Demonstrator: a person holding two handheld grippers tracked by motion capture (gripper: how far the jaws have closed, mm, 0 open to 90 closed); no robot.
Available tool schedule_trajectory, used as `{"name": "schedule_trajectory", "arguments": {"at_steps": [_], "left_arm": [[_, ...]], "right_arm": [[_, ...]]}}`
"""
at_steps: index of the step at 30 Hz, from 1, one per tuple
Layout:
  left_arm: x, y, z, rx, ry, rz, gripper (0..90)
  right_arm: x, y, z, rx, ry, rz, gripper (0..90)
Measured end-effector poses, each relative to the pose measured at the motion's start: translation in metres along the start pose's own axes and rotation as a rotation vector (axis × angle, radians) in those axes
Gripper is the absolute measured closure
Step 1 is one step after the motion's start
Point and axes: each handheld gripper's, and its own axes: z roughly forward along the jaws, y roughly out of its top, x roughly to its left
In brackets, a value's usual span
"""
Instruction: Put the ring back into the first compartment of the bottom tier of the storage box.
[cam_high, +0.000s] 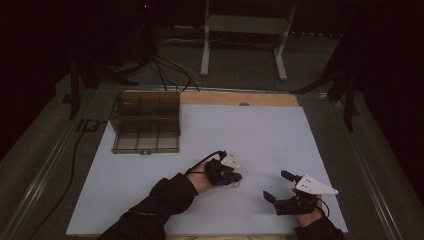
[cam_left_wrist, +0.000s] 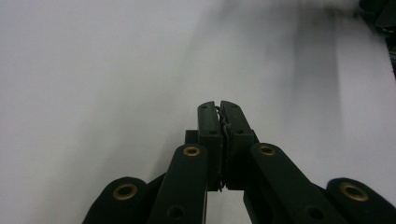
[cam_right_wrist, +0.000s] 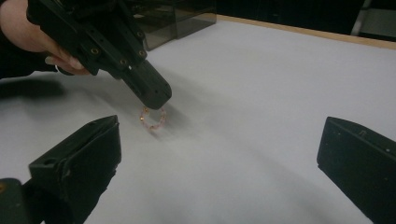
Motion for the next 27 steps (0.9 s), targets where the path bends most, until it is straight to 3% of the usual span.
{"name": "schedule_trajectory", "arguments": {"at_steps": [17, 27], "left_arm": [[0.010, 0.004, -0.025, -0.037, 0.027, -0.014, 90.0], [0.019, 0.003, -0.042, -0.070, 0.045, -0.043, 90.0]], "right_arm": [[0.000, 0.000, 0.000, 0.001, -0.005, 0.001, 0.0], [0.000, 0.000, 0.001, 0.004, -0.007, -0.001, 0.0]]}}
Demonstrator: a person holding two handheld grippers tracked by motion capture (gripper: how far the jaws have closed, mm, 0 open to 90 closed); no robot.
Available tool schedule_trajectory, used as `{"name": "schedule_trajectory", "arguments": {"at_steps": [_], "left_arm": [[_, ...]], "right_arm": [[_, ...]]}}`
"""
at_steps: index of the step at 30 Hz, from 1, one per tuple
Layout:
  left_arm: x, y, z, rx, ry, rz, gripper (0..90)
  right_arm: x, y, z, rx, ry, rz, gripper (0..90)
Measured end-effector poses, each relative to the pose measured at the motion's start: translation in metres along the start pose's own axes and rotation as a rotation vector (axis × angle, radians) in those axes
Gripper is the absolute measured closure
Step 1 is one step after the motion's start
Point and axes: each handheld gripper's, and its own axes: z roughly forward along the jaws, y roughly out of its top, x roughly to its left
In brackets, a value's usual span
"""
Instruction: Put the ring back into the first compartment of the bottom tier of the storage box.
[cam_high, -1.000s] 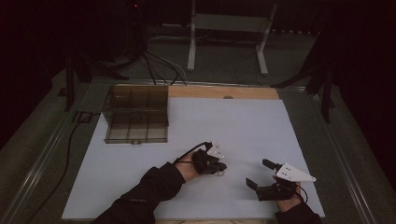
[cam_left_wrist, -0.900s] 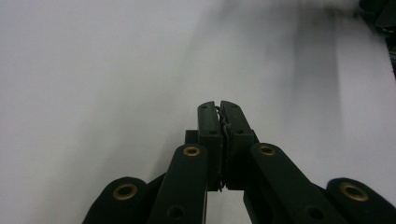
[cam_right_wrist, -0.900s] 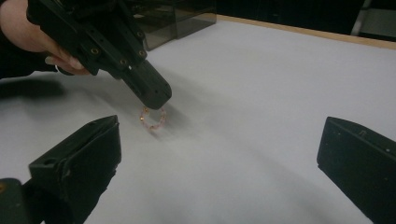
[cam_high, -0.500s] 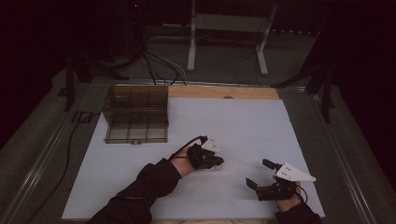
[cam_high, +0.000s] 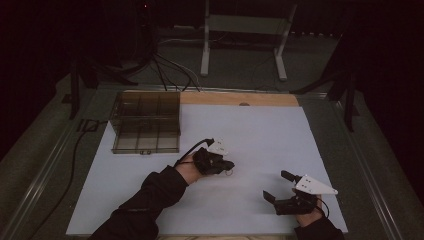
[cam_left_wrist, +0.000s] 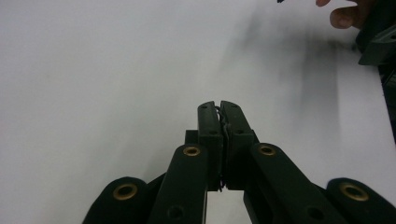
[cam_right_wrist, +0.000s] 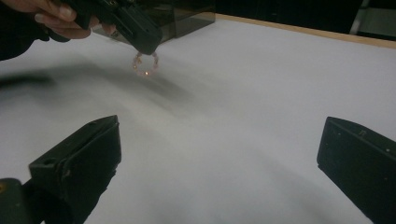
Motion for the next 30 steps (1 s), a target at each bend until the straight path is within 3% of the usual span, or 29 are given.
{"name": "schedule_trajectory", "arguments": {"at_steps": [14, 30], "left_arm": [[0.014, -0.003, -0.025, -0.006, 0.059, -0.010, 90.0], [0.029, -0.011, -0.057, -0.034, 0.126, -0.053, 90.0]], "right_arm": [[0.000, 0.000, 0.000, -0.001, -0.001, 0.001, 0.0], [0.001, 0.000, 0.000, -0.001, -0.002, -0.001, 0.0]]}}
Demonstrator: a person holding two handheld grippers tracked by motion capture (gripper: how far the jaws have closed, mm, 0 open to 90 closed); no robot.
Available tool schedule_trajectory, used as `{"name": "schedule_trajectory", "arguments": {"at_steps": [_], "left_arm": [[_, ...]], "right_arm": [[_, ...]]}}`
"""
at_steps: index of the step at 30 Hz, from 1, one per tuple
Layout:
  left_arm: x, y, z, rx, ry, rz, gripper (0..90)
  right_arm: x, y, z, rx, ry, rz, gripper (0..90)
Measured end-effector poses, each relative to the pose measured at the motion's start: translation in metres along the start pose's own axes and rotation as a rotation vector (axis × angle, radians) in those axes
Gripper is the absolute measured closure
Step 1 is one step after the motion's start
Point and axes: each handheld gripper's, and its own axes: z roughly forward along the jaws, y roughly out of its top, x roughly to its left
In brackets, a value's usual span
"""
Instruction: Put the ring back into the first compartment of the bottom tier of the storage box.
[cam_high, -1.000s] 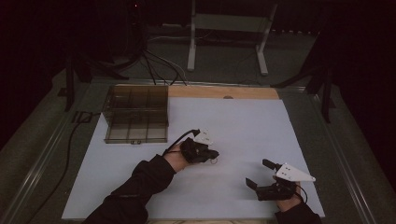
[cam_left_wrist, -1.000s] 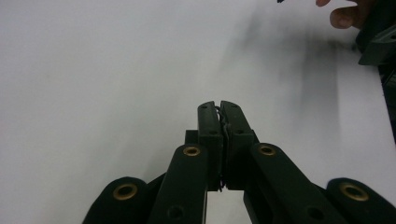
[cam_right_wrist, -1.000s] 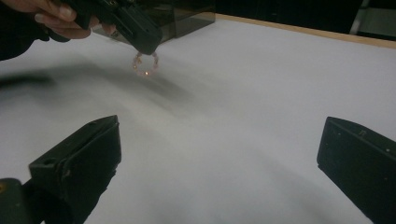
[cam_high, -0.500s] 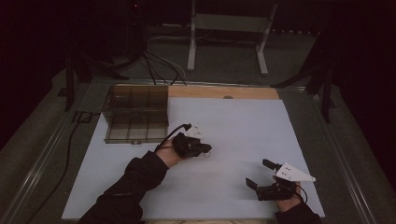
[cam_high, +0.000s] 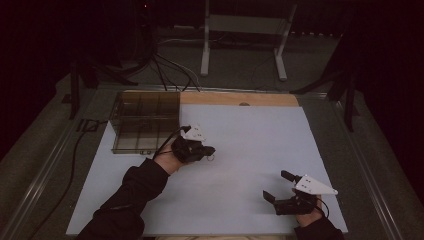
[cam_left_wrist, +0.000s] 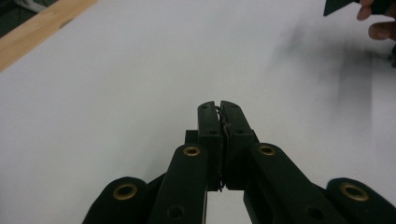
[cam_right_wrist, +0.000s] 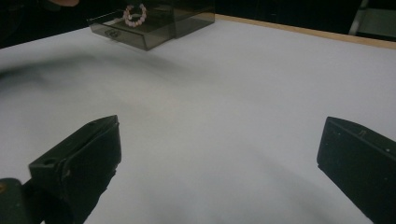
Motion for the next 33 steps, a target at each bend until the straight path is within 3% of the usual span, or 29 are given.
{"name": "schedule_trajectory", "arguments": {"at_steps": [15, 33], "left_arm": [[0.021, -0.010, -0.038, -0.042, 0.078, -0.049, 90.0], [0.042, -0.028, -0.069, -0.081, 0.156, -0.125, 90.0]], "right_arm": [[0.000, 0.000, 0.000, -0.003, -0.002, 0.005, 0.0], [0.000, 0.000, 0.000, -0.001, -0.003, 0.005, 0.0]]}}
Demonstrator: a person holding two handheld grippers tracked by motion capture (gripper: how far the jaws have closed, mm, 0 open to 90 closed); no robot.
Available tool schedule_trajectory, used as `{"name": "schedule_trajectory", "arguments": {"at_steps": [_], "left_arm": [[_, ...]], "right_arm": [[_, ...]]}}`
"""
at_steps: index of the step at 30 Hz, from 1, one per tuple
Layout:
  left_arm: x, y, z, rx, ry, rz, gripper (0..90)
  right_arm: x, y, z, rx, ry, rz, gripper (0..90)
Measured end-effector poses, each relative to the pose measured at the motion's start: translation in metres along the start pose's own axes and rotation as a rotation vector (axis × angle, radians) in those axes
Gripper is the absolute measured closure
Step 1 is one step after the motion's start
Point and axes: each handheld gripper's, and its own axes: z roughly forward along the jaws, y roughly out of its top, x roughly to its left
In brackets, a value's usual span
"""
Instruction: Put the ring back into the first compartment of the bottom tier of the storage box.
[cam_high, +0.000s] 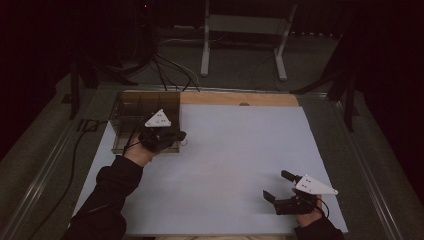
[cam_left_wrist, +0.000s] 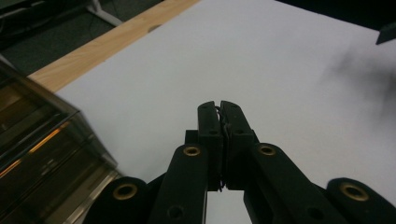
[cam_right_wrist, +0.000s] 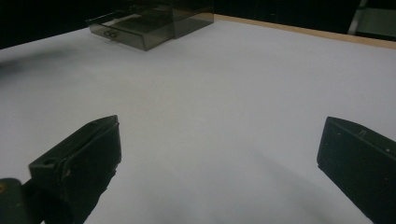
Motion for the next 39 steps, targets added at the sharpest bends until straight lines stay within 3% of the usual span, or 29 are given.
{"name": "schedule_trajectory", "arguments": {"at_steps": [10, 14, 18, 26, 39], "left_arm": [[0.015, -0.012, -0.015, -0.031, 0.044, -0.055, 90.0], [0.023, -0.019, -0.022, -0.041, 0.090, -0.073, 90.0], [0.033, -0.029, -0.029, -0.051, 0.113, -0.116, 90.0], [0.045, -0.045, -0.041, -0.064, 0.158, -0.158, 90.0], [0.070, -0.070, -0.060, -0.105, 0.232, -0.267, 90.0]], "right_arm": [[0.000, 0.000, 0.000, 0.000, 0.001, 0.000, 0.0], [0.000, 0.000, 0.000, 0.002, 0.001, -0.002, 0.0], [0.000, 0.000, 0.000, 0.005, 0.001, -0.002, 0.0], [0.000, 0.000, 0.001, 0.005, 0.001, -0.001, 0.0], [0.000, 0.000, 0.000, 0.005, -0.002, 0.000, 0.0]]}}
